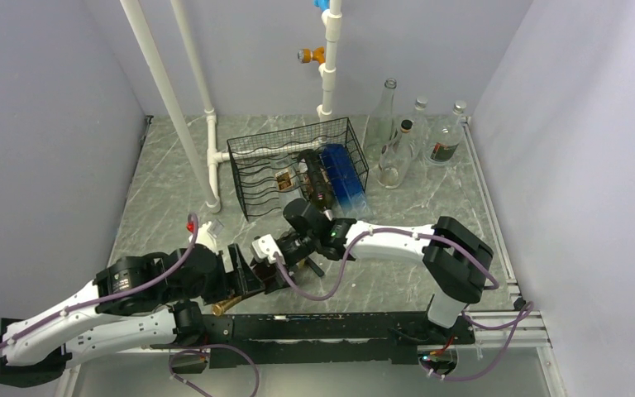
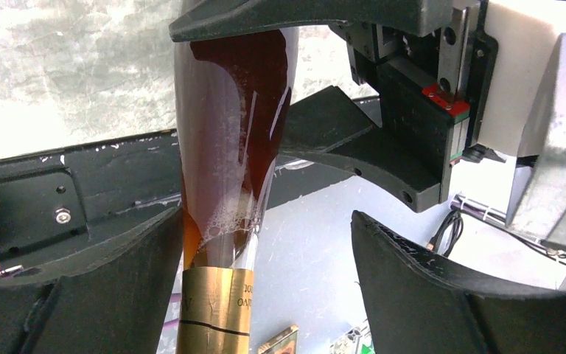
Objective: Take the wine bottle off the wine rack
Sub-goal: Pick up the wine bottle from the wine rack.
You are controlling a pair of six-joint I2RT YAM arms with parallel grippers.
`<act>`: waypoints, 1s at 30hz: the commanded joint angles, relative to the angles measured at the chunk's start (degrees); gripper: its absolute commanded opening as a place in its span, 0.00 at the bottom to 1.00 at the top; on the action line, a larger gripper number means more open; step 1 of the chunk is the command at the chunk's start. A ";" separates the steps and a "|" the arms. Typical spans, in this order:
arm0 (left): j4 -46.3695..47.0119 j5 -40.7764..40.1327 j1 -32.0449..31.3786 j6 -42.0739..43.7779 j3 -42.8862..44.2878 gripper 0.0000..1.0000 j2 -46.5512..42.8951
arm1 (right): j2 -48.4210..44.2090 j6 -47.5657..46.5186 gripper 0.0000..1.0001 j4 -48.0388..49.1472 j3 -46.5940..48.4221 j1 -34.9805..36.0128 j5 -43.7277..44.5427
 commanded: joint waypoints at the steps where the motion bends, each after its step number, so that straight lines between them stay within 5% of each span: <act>1: 8.79 -0.45 -0.10 0.14 1.66 0.86 -0.79 | -1.33 8.31 0.52 7.17 0.36 -1.36 -3.34; 30: 11.97 -6.93 -0.15 2.36 1.11 0.86 -5.45 | 0.42 24.70 0.51 17.14 -1.72 -5.81 -2.40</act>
